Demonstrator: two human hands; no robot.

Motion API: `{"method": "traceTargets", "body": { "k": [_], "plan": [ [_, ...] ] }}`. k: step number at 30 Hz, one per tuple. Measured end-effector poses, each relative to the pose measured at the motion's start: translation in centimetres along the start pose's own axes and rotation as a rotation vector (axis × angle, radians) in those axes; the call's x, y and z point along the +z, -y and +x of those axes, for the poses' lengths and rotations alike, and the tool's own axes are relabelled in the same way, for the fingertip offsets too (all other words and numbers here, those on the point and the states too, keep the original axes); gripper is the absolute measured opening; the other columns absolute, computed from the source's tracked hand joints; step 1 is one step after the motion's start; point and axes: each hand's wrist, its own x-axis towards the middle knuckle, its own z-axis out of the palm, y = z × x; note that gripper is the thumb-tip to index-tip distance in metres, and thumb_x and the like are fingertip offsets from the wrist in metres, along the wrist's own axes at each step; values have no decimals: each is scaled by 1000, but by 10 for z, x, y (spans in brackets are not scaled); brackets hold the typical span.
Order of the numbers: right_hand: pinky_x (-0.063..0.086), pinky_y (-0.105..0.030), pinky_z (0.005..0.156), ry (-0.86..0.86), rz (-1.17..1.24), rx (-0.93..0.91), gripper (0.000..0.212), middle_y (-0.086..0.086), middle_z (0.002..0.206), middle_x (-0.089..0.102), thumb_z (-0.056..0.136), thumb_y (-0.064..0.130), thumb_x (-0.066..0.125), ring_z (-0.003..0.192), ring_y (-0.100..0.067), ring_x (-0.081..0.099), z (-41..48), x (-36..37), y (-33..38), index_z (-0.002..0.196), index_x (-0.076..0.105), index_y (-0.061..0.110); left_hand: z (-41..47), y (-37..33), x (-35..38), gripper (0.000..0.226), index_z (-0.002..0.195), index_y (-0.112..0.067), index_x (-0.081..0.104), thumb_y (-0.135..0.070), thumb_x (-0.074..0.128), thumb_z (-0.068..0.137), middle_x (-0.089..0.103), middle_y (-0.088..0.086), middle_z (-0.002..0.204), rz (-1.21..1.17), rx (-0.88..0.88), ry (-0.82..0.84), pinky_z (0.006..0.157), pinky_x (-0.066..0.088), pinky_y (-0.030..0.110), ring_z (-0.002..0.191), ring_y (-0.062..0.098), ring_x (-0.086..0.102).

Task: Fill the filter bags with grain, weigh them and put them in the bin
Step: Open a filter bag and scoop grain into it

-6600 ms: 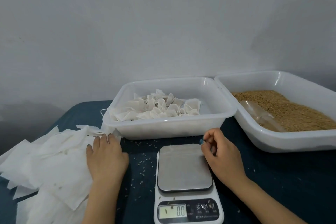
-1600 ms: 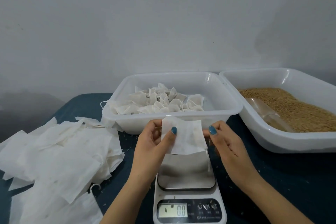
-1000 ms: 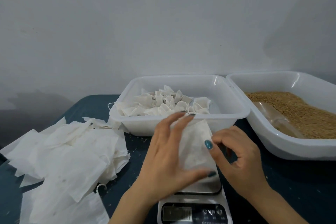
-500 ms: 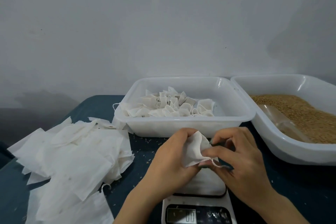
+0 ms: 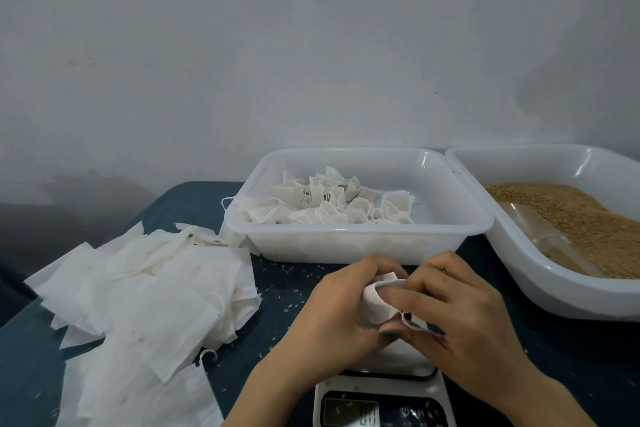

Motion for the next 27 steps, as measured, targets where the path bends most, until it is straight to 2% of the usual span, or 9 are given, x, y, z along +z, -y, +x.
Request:
{"method": "traceTargets", "body": {
  "k": [3,7,11,15,18,20,23,25,27],
  "plan": [
    [46,-28,66,-16,-6,10,20,8,81,61,96,44,60,82,-14,51,-2,1,-1,108,66,28,0,1,0,44,113,-35,54,-32,69,71,66,-17,102,-6,8,3,78,54,37,92,8,64],
    [44,-28,64,-69,9,31,3,9,81,58,96,29,64,81,-13,48,-5,0,-2,98,63,27,0,1,0,29,104,-28,57,-35,68,78,66,-12,91,13,32,9,69,52,39,80,9,62],
    [44,-26,66,-101,37,24,5,10,86,62,92,29,70,82,-13,50,-5,-1,-3,93,67,26,-1,4,1,25,99,-28,56,-41,63,78,63,-15,90,104,56,14,70,49,35,82,7,59],
    [44,-26,69,-139,39,26,10,9,88,65,89,32,73,82,-15,53,-3,-5,-1,89,74,23,-3,11,1,20,97,-43,49,-48,57,80,52,-29,89,174,67,-52,69,36,15,86,-5,50],
    [43,-25,77,-162,37,37,18,6,92,68,95,37,59,85,-15,57,6,-15,-6,97,70,21,-3,13,-2,24,94,-58,39,-47,56,82,52,-30,90,169,53,-100,67,31,12,85,-5,51],
    [39,-22,78,-219,-36,160,24,7,92,67,97,33,51,85,-12,55,16,-28,-22,97,69,18,-3,14,-3,26,94,-60,38,-42,54,82,53,-28,92,150,56,-138,68,33,12,86,-2,52],
    [35,-27,78,-240,-270,582,24,3,102,66,93,25,48,97,-11,45,24,-56,-69,107,67,20,-3,14,-4,25,95,-47,41,-30,56,85,56,-19,95,109,69,-182,70,37,13,89,4,54],
    [42,-41,85,-65,-401,875,29,-7,115,65,93,23,52,112,-25,45,18,-75,-109,120,63,18,-2,13,-4,25,95,-41,42,-24,57,86,55,-17,97,103,73,-200,70,38,14,90,6,54],
    [47,-43,85,244,-495,1099,34,-14,114,63,94,29,55,109,-36,51,11,-91,-142,123,60,11,-2,13,-4,22,95,-40,43,-25,55,86,55,-16,97,96,66,-201,70,41,18,90,7,54]
  ]
}}
